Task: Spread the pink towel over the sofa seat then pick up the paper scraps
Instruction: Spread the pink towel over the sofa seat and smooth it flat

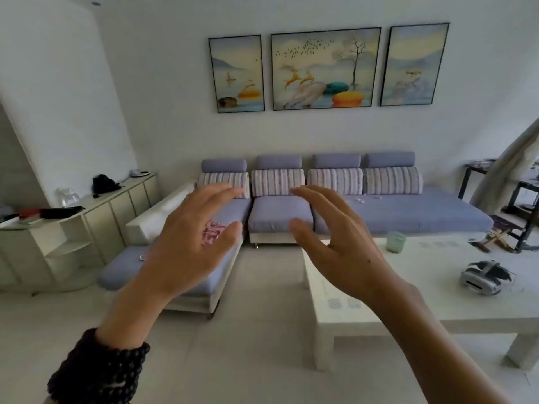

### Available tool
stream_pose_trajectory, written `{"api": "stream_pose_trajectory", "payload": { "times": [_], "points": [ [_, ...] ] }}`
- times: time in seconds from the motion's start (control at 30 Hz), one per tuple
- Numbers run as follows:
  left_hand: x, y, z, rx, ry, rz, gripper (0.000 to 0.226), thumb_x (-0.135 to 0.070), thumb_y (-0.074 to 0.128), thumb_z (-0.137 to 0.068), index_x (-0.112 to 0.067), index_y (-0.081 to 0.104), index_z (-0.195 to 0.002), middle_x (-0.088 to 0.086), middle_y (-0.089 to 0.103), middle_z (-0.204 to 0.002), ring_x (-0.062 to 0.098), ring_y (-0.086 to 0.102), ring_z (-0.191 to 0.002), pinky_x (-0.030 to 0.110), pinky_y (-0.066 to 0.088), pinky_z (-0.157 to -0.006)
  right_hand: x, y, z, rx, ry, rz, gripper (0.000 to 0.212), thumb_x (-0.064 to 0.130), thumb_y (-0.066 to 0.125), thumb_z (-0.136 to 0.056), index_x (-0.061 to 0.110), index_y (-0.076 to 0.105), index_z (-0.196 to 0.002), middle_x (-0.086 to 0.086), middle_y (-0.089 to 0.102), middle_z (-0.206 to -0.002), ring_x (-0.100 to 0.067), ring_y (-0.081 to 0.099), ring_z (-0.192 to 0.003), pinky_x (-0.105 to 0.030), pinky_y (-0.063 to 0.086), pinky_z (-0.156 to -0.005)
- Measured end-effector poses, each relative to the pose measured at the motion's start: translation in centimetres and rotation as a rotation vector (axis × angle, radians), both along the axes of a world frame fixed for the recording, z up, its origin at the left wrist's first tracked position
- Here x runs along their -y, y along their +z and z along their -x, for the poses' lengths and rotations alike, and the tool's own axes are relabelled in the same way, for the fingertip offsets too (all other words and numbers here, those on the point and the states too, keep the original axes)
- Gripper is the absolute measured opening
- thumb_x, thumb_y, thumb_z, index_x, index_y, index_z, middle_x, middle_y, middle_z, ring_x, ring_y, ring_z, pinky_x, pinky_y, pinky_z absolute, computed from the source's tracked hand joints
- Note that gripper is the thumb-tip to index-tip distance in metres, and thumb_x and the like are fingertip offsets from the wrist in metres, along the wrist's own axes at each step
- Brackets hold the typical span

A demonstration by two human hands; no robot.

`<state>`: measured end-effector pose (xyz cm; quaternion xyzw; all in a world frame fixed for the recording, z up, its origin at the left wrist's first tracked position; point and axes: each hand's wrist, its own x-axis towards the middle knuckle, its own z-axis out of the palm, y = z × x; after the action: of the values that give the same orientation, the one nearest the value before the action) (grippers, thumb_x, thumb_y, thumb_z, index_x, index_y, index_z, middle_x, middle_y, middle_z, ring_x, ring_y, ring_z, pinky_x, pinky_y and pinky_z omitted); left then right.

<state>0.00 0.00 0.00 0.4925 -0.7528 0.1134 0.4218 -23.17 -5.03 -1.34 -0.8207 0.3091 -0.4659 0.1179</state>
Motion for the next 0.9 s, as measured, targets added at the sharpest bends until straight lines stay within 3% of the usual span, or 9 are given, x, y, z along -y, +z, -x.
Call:
{"api": "stream_pose_trajectory", "payload": {
  "times": [0.13, 0.33, 0.4, 0.6, 0.77, 0.9],
  "points": [
    [0.4, -1.1, -0.9, -0.08, 0.074, -0.033, 0.04, -0.031, 0.056, -0.089, -0.022, 0.056, -0.128, -0.007, 0.061, -0.123, 0.005, 0.056, -0.114, 0.03, 0.049, -0.095, 2.2, -1.3, -1.6, -0.005, 0.035, -0.03, 0.042, 0.025, 0.061, -0.093, 0.029, 0.051, -0.134, 0.013, 0.053, -0.133, 0.008, 0.045, -0.113, 0.008, 0.028, -0.088],
    [2.2, -4.3, -4.0, -0.212, 0.137, -0.098, 0.033, -0.025, 0.06, -0.089, -0.026, 0.061, -0.121, -0.011, 0.068, -0.111, 0.009, 0.063, -0.107, 0.03, 0.053, -0.085, 6.6, -4.4, -6.1, 0.092, 0.164, -0.109, 0.03, 0.019, 0.06, -0.09, 0.026, 0.064, -0.12, 0.019, 0.064, -0.115, 0.001, 0.06, -0.108, -0.024, 0.052, -0.093],
    [4.0, -5.4, -5.6, -0.255, 0.163, -0.123, 0.031, -0.029, 0.059, -0.089, -0.03, 0.061, -0.12, -0.015, 0.068, -0.109, 0.008, 0.063, -0.108, 0.026, 0.053, -0.082, 8.9, -5.2, -7.8, 0.121, 0.228, -0.143, 0.028, 0.018, 0.06, -0.089, 0.026, 0.067, -0.115, 0.017, 0.067, -0.11, -0.002, 0.063, -0.105, -0.026, 0.055, -0.089],
    [14.7, -8.3, -10.8, -0.366, 0.2, -0.124, 0.024, -0.029, 0.06, -0.09, -0.031, 0.063, -0.114, -0.013, 0.069, -0.105, 0.009, 0.065, -0.104, 0.016, 0.052, -0.079, 19.6, -7.1, -13.4, 0.094, 0.305, -0.211, 0.025, 0.014, 0.061, -0.088, 0.027, 0.069, -0.108, 0.02, 0.069, -0.103, -0.002, 0.064, -0.101, -0.026, 0.055, -0.085],
    [27.6, -9.4, -15.5, -0.396, 0.207, -0.135, 0.025, -0.029, 0.061, -0.09, -0.029, 0.064, -0.114, -0.01, 0.07, -0.103, 0.012, 0.067, -0.1, 0.031, 0.057, -0.079, 32.1, -7.0, -19.0, 0.055, 0.322, -0.218, 0.026, 0.01, 0.06, -0.089, 0.027, 0.07, -0.105, 0.017, 0.071, -0.101, -0.001, 0.066, -0.099, -0.028, 0.055, -0.086],
    [37.2, -8.9, -19.3, -0.42, 0.207, -0.15, 0.026, -0.033, 0.061, -0.089, -0.029, 0.063, -0.115, -0.009, 0.071, -0.102, 0.011, 0.068, -0.098, 0.036, 0.056, -0.078, 41.7, -6.7, -22.9, 0.057, 0.322, -0.215, 0.025, 0.009, 0.06, -0.089, 0.026, 0.07, -0.106, 0.019, 0.071, -0.1, 0.002, 0.065, -0.098, -0.02, 0.053, -0.085]
  ]
}}
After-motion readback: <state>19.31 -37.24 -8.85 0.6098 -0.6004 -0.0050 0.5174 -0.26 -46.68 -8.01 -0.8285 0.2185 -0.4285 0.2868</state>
